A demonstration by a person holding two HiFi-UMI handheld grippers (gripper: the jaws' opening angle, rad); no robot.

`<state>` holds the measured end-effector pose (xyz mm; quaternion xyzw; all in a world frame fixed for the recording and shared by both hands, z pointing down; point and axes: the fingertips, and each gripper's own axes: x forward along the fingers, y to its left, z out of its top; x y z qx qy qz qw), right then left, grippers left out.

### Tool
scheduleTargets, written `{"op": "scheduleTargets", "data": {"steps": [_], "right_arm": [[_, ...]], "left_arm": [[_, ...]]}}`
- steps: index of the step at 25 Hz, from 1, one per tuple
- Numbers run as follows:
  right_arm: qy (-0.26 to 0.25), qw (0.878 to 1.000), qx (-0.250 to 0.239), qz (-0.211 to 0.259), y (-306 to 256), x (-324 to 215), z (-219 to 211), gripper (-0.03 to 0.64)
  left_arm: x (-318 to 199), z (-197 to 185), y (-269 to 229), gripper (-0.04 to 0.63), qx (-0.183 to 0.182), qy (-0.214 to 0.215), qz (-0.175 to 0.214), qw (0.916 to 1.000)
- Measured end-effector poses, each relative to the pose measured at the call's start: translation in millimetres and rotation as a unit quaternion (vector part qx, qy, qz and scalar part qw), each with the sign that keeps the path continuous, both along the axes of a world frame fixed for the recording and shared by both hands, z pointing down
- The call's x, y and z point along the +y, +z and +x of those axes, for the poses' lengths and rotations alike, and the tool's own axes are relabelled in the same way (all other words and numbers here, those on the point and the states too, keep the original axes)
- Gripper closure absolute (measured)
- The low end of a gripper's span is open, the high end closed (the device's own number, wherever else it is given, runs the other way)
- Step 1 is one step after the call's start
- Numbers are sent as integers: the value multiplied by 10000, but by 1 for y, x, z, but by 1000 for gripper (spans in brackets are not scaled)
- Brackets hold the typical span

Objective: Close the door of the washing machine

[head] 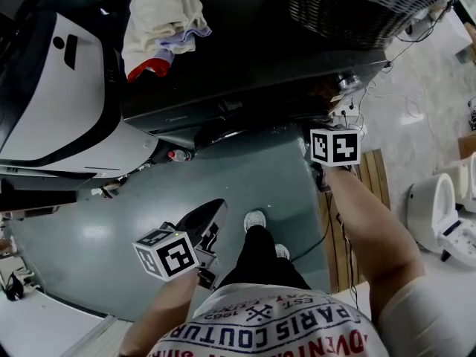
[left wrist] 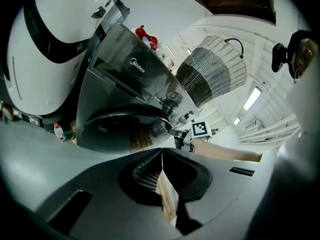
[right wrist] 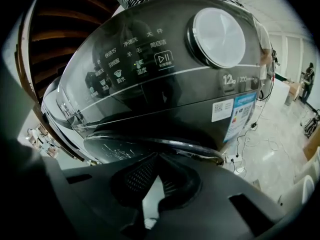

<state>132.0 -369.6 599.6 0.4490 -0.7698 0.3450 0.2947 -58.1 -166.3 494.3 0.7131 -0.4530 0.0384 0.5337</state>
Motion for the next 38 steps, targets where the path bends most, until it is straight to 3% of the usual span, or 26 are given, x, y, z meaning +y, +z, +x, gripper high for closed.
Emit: {"op": "scheduleTargets", "data": {"steps": [8,17,23,28,33,38], "right_arm": [[-133,9993,-307,163,-20,14,-4,595],[-876,9896,-1027,496,-102,96,-12,595],[-1083,9732,-1912,683,-181,161,-3,595],[-1421,9616,-2076,1095,-242,207,7,595],[-1955,9371,-2390,1629,-305,248,10,595],[-2391,9201,-2456,1897,-343,285,12,595]], "left_arm": [[17,9,-11,568,-43,68,115,9999],[46,32,-43,568,-47,163,484,9987],[66,62,-91,568,0,301,994,9946],[81,84,-140,568,-87,463,1624,9856],[95,102,-190,568,-172,513,2263,9726],[114,113,-228,568,-133,547,2623,9633]]}}
